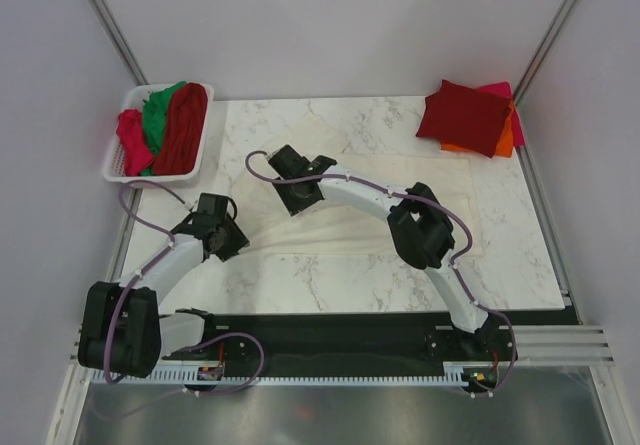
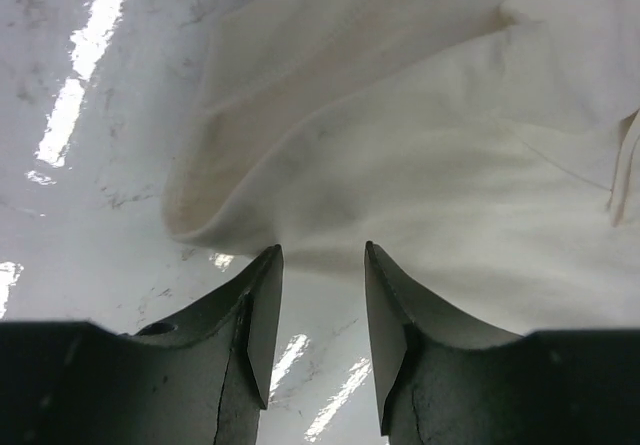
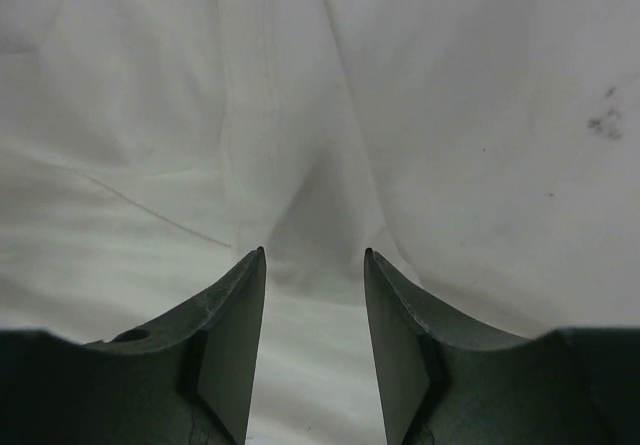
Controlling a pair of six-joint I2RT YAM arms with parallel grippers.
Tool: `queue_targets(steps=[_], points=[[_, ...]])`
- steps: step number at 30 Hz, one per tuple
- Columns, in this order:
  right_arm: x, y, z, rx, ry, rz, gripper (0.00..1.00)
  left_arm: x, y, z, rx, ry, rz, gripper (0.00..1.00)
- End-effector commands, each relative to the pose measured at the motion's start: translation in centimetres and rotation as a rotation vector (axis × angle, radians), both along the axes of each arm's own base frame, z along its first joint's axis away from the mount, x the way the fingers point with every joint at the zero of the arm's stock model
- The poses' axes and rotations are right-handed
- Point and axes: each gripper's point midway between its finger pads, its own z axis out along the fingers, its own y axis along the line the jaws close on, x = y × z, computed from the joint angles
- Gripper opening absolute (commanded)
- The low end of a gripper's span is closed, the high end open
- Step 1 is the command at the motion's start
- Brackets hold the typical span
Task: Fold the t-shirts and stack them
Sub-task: Fold the tshirt
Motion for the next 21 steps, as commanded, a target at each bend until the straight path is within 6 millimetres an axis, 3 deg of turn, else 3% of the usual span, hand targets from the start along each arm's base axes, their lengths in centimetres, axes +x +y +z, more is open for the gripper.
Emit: queue_targets(steps=[1,9,21], points=[[0.1,1.4,2.1,0.002,-0.06,0.04,0.51,0.7,1.6,0.2,0.046,-0.049,0.126,0.46],[-2.1,2.1,0.8,-0.082,-0.089,0.078,0.51,0.8,1.8,0.3,0.061,-0.055,0.118,0.46],[-2.3,2.0,-2.8,-0.134,-0.058,0.083,0.5,0.6,1.9,0.2,0.061,-0.055,0.12,0.46]])
